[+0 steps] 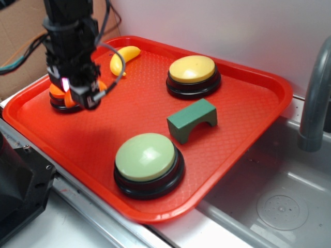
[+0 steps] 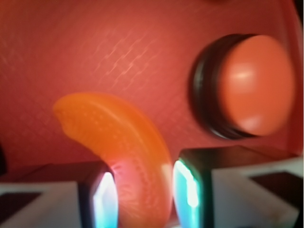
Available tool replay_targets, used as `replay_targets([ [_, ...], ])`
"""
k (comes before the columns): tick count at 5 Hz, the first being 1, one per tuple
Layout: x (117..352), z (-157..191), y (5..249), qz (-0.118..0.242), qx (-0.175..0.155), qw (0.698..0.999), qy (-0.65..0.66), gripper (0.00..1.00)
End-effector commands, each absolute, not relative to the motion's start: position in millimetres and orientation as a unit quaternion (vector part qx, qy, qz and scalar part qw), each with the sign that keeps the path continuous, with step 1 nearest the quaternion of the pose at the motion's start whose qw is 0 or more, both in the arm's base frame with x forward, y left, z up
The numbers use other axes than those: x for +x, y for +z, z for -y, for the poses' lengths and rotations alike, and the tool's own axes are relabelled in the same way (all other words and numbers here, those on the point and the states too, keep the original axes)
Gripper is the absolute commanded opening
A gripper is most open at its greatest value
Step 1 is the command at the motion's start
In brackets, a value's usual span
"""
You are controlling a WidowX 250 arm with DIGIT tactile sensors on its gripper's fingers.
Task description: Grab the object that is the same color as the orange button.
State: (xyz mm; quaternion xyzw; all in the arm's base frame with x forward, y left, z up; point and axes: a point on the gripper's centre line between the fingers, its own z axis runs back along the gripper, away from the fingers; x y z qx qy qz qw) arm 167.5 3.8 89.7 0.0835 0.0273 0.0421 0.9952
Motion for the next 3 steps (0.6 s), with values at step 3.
replay_targets([
  [3, 169, 15, 194, 0.011, 0.105, 0.99, 0.095, 0.0],
])
